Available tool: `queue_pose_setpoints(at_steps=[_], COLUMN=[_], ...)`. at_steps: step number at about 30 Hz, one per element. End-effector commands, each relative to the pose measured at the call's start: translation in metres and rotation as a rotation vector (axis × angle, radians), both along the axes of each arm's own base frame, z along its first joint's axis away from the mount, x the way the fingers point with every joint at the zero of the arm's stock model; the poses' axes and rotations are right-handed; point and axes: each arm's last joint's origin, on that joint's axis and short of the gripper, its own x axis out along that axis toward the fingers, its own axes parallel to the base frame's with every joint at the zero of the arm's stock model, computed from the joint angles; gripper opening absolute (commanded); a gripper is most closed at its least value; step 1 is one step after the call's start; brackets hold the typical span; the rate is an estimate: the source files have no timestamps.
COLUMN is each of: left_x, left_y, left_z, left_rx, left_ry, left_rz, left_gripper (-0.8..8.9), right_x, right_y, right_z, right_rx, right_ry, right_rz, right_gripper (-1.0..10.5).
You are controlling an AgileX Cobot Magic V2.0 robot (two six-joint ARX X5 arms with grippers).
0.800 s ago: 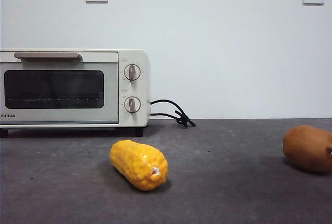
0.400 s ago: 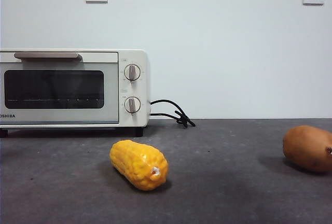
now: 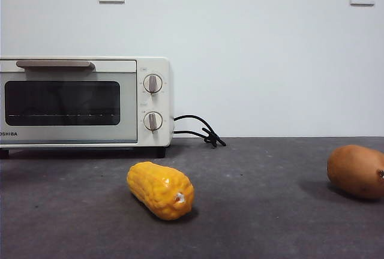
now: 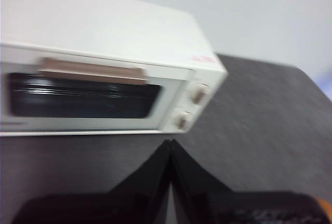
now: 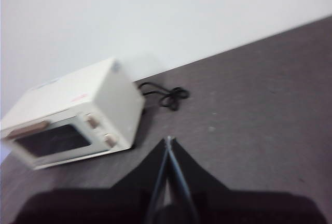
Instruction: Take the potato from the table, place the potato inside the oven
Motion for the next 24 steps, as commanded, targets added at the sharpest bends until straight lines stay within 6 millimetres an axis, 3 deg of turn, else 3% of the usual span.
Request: queue_pose_setpoints(at_steps=[1,5,8,15,24], left_x=[0.014,0.037,0.050,0.071,0.113], left_y=[-0.004,-0.009,-0.009,-0.005,0.020], left_z=[0.007,0.014,0.018,0.021,0.011], left_rx=[0.028,0.027,0.036,0.096,0.086], left_ry=[-0.013,-0.023,-0.020,-0.005,0.080], left_rz=[-0.152,-0.339,-0.373,-0.277,-0.164], left_gripper=[-0.06,-0.07,-0.06,-0.06,-0.07], right_x=[0.007,0.022,0.035,0.059,0.081], right_y=[0.002,0.006,0.008,0.009,0.008], right_z=[0.010,0.019,0.020,0.021,0.026], right_rx=[-0.030,-0.003,0.011,0.005,0.011], right_ry=[-0.012,0.016,0.053,0.156,0.203], right_rz=[0.085,0.269,0.396,0.470,0.473], right_gripper=[0.0,0.0,0.0,0.0,0.0])
